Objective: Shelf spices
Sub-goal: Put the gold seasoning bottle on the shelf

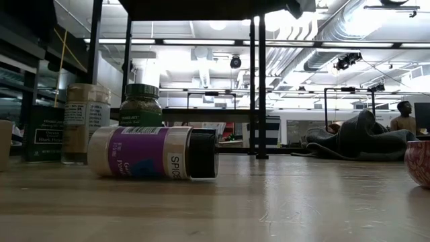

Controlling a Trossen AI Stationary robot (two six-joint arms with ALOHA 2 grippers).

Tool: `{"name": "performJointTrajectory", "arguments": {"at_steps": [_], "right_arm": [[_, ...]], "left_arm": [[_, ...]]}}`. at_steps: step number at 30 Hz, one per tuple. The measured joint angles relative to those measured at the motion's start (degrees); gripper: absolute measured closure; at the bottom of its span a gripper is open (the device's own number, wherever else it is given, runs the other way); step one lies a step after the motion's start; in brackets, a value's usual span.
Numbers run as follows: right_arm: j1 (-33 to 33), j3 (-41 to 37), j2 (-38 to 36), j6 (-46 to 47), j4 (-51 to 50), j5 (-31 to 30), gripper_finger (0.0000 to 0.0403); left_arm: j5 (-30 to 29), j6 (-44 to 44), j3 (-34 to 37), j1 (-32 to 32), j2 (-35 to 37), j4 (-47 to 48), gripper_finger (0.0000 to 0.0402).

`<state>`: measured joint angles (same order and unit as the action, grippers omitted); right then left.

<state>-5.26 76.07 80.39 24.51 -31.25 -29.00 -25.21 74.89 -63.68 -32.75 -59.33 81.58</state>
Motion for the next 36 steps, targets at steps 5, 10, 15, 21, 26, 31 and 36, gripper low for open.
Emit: {"name": "performJointTrajectory", "arguments": {"at_steps": [5, 10, 15, 21, 26, 31, 36], "right_arm": [[0.01, 0.00, 2.00, 0.69, 1.41, 3.68, 0.0403], [0.00, 0.00, 2.17, -0.96, 2.35, 8.61, 0.0403], [0.00, 0.00, 2.09, -0.97, 2.39, 9.04, 0.0403], [0.00, 0.00, 2.04, -0.54, 2.69, 9.05, 0.0403], [0.00, 0.00, 2.04, 1.03, 2.67, 9.96, 0.0403], [-0.12, 0.00, 2.02, 1.04, 2.66, 11.03, 0.0403], [-0.13, 0.00, 2.02, 1.60, 2.62, 12.04, 0.0403]], "left_arm": [[2.55, 0.95, 3.89, 0.00, -0.04, -5.33, 0.0107], [-0.19, -0.02, 4.62, 0.11, -0.02, -10.13, 0.0103], [-1.43, -1.01, 4.66, 0.11, 0.00, -12.06, 0.0103], [-1.03, -1.55, 4.70, 1.74, -0.60, -15.38, 0.0103], [-1.17, -5.23, 4.70, 3.97, -2.02, -18.94, 0.0103], [-0.57, -8.80, 4.70, 5.61, -3.74, -20.71, 0.0103], [-0.42, -11.89, 4.70, 6.52, -4.79, -23.95, 0.0103]]}}
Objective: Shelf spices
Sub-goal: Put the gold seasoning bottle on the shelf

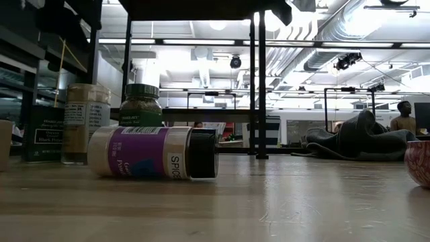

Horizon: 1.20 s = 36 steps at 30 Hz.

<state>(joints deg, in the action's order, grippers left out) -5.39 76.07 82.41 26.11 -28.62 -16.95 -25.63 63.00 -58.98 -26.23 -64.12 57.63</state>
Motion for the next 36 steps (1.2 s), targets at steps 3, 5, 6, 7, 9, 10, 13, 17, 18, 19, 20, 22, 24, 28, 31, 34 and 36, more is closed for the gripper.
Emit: {"name": "performJointTrajectory", "arguments": {"at_steps": [3, 5, 6, 7, 9, 10, 13, 17, 18, 19, 20, 22, 24, 28, 31, 34, 36], "right_arm": [[0.00, 0.00, 0.00, 0.01, -0.02, 0.34, 0.0403], [0.00, 0.00, -0.02, 0.00, -0.02, 0.66, 0.0403], [0.00, 0.00, -0.02, 0.00, -0.02, 0.79, 0.0403], [0.00, 0.00, -0.02, 0.00, -0.04, 0.92, 0.0403], [0.00, 0.00, -0.02, -0.06, -0.03, 0.92, 0.0403], [-0.02, 0.00, -0.02, -0.20, -0.03, 0.92, 0.0403], [0.00, 0.00, -0.02, -0.42, -0.04, 0.92, 0.0403], [0.13, -0.02, -0.02, -0.42, -0.04, 0.91, 0.0403], [0.13, -0.02, -0.02, -0.40, -0.04, 0.91, 0.0403], [0.13, -0.02, -0.02, -0.42, -0.04, 0.91, 0.0403], [0.13, -0.02, 0.00, -0.40, -0.04, 0.91, 0.0403], [0.13, -0.02, -0.02, -0.27, -0.04, 0.90, 0.0403], [0.13, -0.02, 0.00, 0.00, -0.09, 0.90, 0.0403], [0.13, -0.02, 0.00, 0.00, -0.13, 0.90, 0.0403], [0.13, -0.02, 0.00, 0.00, -0.14, 0.79, 0.0403], [0.15, -0.02, -0.01, -0.02, -0.13, 0.64, 0.0403], [0.15, -0.02, 0.00, -0.03, -0.13, 0.64, 0.0403]], "left_arm": [[0.24, -1.86, 0.00, 0.40, -0.24, -1.73, 0.0103], [0.37, -2.67, 0.00, 0.40, -0.41, -1.77, 0.0103], [0.73, -3.54, 0.00, 0.40, -0.43, -1.73, 0.0103], [1.20, -4.70, 0.00, 0.40, -0.51, -1.56, 0.0103], [1.63, -7.03, -0.04, 0.40, -1.33, -0.41, 0.0103], [1.91, -8.27, -0.04, 0.40, -2.19, 0.70, 0.0103], [3.39, -12.01, 0.04, 1.55, -5.05, 3.08, 0.0103], [6.84, -16.54, 0.02, 4.38, -7.78, 1.01, 0.0103], [7.47, -17.94, 0.02, 5.15, -8.39, 0.52, 0.0103], [8.26, -19.06, 0.02, 5.97, -8.79, 0.19, 0.0103], [9.32, -20.11, 0.02, 7.06, -9.20, 0.04, 0.0103], [10.98, -20.59, 0.02, 9.30, -10.07, 0.20, 0.0103], [12.86, -19.90, 0.02, 11.64, -10.89, 1.58, 0.0103], [20.21, -16.86, 0.02, 15.98, -11.29, 2.39, 0.0103], [23.07, -16.69, 0.02, 17.80, -11.14, 2.39, 0.0103], [23.59, -16.64, -0.07, 18.69, -11.10, 2.42, 0.0103], [23.59, -16.65, -0.22, 18.79, -11.10, 2.18, 0.0103]]}}
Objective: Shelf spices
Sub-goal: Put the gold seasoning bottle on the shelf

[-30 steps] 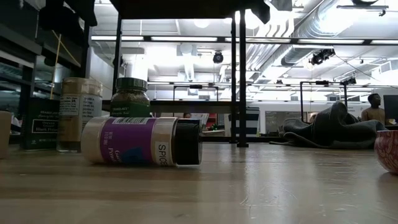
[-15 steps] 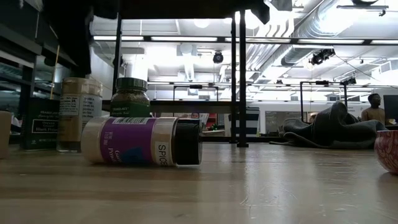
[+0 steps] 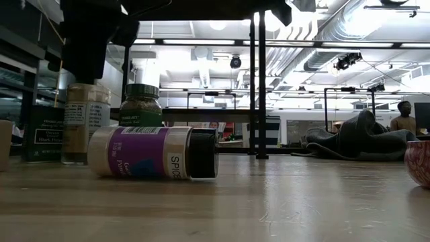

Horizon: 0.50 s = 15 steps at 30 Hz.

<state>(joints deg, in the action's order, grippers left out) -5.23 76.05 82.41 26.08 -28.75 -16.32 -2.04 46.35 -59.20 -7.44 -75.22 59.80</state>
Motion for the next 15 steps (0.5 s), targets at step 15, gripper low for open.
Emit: {"name": "performJointTrajectory", "arguments": {"at_steps": [15], "right_arm": [[1.14, 0.00, 0.00, 1.06, 0.02, -0.18, 0.0403]], "left_arm": [[1.05, -2.36, -0.02, -0.24, -2.55, -0.08, 0.0103]]}}
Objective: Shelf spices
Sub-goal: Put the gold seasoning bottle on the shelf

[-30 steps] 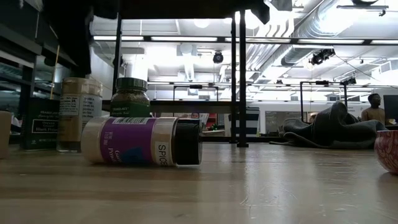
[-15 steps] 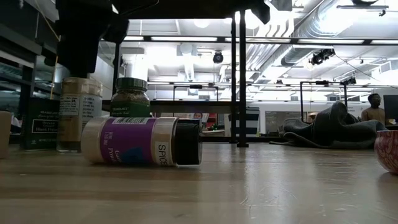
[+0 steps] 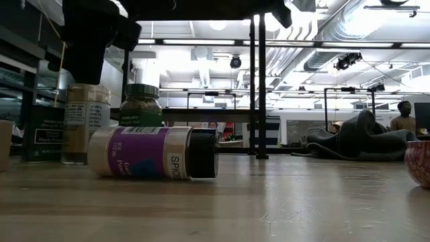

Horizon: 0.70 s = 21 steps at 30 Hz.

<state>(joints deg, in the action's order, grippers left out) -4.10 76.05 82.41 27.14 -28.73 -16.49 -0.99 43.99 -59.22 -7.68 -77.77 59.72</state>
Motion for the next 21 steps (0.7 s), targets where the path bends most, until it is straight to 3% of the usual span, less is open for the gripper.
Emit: {"name": "performJointTrajectory", "arguments": {"at_steps": [5, 16, 21], "right_arm": [[-0.02, 0.00, 0.00, -0.07, -0.05, 0.00, 0.0403], [1.22, -0.02, 0.00, -0.59, -0.17, -0.02, 0.0403], [1.51, -0.02, 0.02, -0.64, -0.20, -0.01, 0.0403]], "left_arm": [[1.33, -0.13, -0.13, -1.24, -1.13, -1.39, 0.0103], [-6.83, 0.98, -0.13, -2.56, -1.12, -1.76, 0.0103], [-6.47, -0.15, -0.04, -2.56, -1.12, 1.56, 0.0103]]}}
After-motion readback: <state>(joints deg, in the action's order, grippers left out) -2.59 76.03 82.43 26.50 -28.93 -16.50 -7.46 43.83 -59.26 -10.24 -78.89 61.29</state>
